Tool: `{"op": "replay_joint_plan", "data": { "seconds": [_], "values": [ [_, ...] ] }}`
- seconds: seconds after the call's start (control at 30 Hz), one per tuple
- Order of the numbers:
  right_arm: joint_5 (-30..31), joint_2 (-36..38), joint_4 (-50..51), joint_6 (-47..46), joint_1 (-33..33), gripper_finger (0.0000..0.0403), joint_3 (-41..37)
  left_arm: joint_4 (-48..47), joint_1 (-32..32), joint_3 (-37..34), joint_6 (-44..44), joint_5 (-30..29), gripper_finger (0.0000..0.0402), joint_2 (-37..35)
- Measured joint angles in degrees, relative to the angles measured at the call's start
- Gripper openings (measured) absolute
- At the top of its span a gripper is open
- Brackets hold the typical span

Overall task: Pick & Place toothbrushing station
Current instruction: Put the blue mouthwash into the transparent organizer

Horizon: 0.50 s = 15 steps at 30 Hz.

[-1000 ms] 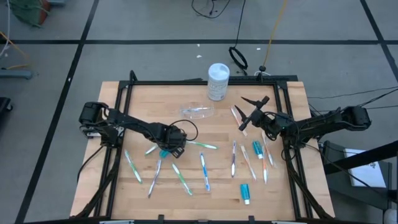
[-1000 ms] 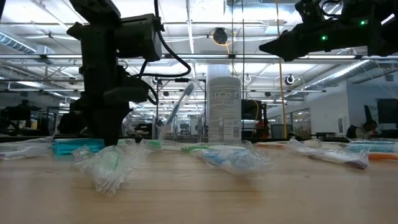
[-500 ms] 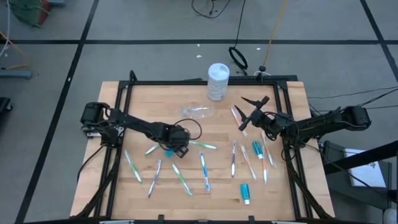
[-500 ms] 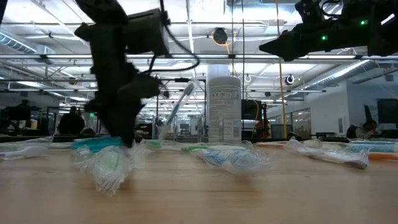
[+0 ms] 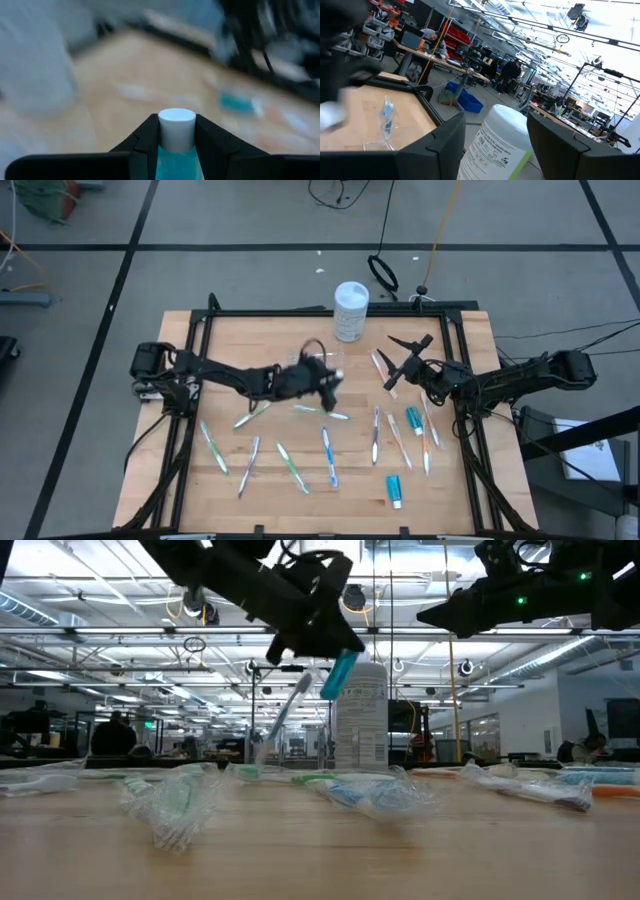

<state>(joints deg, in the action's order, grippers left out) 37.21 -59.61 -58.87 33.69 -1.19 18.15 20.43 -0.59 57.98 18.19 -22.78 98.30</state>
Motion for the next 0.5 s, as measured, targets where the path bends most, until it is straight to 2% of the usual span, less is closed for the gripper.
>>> {"op": "replay_joint_plan", "data": {
  "seconds": [0.07, 0.17, 0.27, 0.5],
  "values": [
    [0.0, 0.0, 0.0, 0.0, 0.0, 0.0208, 0.0, 4.62, 1.84, 0.0, -3.76, -3.02, 0.0102, 0.0],
    [0.0, 0.0, -0.01, 0.0, 0.0, 0.0208, 0.0, 7.03, 4.78, 0.0, -8.09, -3.94, 0.0102, 0.0],
    [0.0, 0.0, 0.0, 0.0, 0.0, 0.0208, 0.0, 4.55, 7.19, 0.0, -8.6, -5.31, 0.0102, 0.0],
    [0.0, 0.0, 0.0, 0.0, 0.0, 0.0208, 0.0, -1.66, 9.21, 0.0, -6.61, -15.75, 0.0102, 0.0]
  ]
}}
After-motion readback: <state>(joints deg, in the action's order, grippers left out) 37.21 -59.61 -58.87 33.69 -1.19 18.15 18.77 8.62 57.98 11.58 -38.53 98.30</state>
